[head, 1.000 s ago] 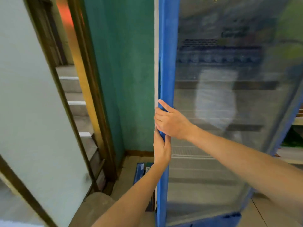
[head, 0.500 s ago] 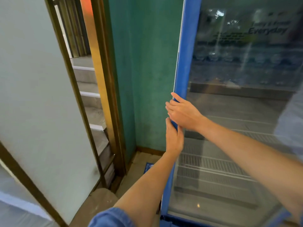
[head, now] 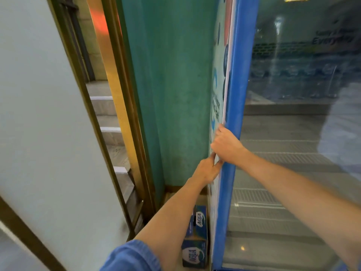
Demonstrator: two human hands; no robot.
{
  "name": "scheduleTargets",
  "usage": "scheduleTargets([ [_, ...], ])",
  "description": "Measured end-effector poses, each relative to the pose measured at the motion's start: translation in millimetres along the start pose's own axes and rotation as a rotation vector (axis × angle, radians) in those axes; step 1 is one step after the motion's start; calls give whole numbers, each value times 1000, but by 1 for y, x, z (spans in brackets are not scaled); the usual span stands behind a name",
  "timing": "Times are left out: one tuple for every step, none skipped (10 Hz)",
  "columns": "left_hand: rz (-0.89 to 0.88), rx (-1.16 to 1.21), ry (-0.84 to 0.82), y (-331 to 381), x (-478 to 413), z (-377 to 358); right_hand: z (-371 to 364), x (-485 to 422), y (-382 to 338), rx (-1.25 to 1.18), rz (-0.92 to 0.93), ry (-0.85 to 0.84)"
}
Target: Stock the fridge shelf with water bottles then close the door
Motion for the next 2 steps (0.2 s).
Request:
scheduleTargets([
  [-8, -138, -63, -11, -4, 27, 20, -5, 6, -184, 16, -123],
  [17, -273, -36, -10, -14, 72, 30, -21, 20, -560, -113, -201],
])
Point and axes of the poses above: each hand's wrist, its own x-axis away from the middle knuckle, its own z-axis out of the back of the hand, y = z × x, the point moved 4 cm from there along -x, towards the middle knuckle, and after that the axes turned 3 degrees about x, right-handed, at the moved point
